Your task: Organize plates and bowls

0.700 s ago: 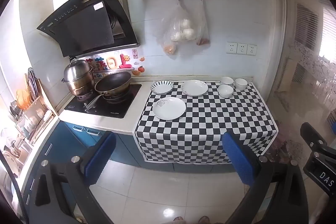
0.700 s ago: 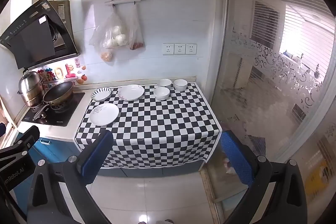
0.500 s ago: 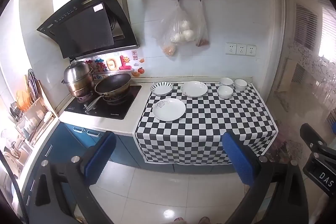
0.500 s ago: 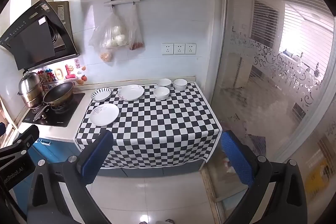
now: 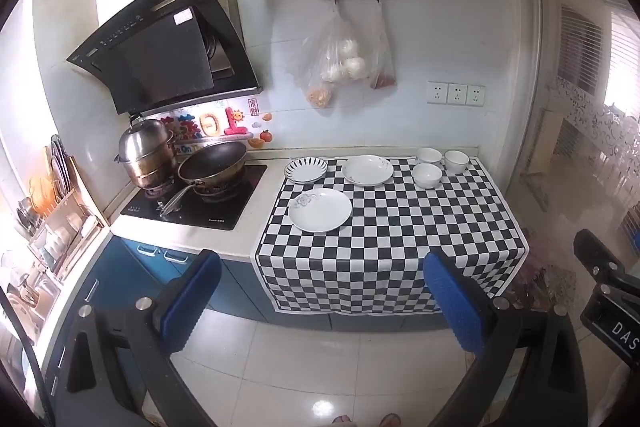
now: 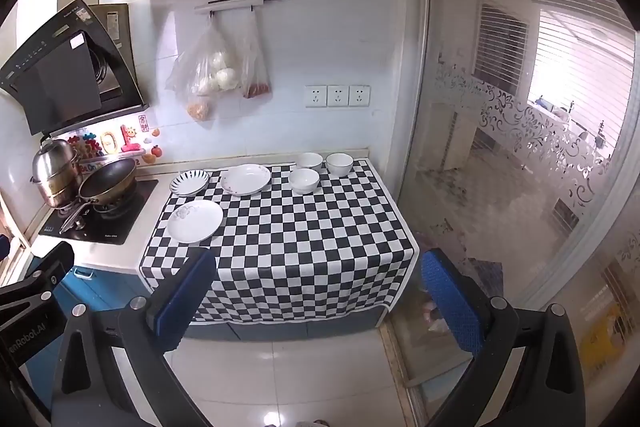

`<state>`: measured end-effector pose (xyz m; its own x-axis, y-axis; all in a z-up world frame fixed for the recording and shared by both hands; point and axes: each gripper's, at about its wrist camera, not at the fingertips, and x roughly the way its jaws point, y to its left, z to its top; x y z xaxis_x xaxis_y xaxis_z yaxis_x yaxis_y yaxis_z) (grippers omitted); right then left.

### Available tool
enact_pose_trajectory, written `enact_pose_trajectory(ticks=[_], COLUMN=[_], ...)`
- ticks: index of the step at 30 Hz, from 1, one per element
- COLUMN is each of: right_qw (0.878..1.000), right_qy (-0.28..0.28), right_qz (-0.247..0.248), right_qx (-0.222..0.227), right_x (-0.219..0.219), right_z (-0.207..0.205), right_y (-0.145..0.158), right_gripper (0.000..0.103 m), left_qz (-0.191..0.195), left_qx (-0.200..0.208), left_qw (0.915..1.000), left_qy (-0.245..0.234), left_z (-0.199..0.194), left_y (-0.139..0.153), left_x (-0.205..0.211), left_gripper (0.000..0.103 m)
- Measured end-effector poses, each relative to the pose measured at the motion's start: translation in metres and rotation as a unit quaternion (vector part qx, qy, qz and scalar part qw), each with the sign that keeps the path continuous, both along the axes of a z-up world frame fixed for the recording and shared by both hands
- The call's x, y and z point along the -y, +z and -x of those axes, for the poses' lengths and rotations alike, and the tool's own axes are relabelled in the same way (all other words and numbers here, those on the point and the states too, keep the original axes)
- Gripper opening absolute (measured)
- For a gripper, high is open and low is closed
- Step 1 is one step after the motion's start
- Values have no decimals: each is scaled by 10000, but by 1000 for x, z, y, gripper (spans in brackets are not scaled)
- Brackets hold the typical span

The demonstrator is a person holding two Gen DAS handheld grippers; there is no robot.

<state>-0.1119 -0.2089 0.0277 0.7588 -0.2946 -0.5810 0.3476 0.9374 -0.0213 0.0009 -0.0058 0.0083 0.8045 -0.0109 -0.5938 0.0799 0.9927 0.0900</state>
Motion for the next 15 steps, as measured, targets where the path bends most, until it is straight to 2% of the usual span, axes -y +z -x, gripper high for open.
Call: enact_pose_trajectory(ticks=[15], right_qw=[10000], right_qy=[-65], right_qz=[-5], right_qx=[50], right_x=[1], right_z=[0], right_y=[-6], right_gripper=[103], left_qz=[16], left_qx=[45], left_qw=[10000], left_qy=[-16], left_z=[-3], left_y=[3], left_x=[1], left_gripper=[103])
